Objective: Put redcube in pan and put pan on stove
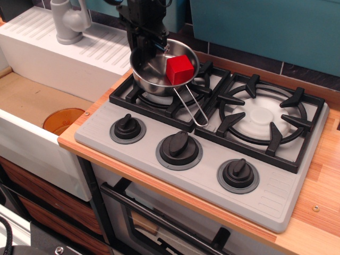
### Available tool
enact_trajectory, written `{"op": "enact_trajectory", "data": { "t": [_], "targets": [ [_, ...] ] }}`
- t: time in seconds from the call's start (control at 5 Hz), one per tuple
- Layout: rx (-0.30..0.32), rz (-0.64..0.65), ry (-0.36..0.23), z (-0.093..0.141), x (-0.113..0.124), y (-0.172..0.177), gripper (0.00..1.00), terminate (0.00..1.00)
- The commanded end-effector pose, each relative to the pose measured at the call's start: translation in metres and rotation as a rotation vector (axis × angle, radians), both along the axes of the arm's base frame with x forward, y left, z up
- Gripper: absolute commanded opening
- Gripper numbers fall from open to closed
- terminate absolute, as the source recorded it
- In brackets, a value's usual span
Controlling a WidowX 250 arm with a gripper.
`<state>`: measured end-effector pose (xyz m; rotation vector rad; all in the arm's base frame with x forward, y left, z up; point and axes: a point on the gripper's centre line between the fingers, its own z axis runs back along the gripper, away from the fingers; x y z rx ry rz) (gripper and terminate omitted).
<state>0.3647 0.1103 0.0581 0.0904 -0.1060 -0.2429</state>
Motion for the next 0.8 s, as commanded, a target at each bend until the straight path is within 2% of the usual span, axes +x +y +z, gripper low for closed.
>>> {"op": "enact_trajectory", "data": {
  "t": [0.0, 0.6],
  "targets": [
    [-0.004, -0.019, -0.031, 0.023, 0.006, -0.003, 1.00, 0.00],
    [0.015, 0.005, 0.002, 0.058, -0.007, -0.017, 1.00, 0.00]
  ]
}}
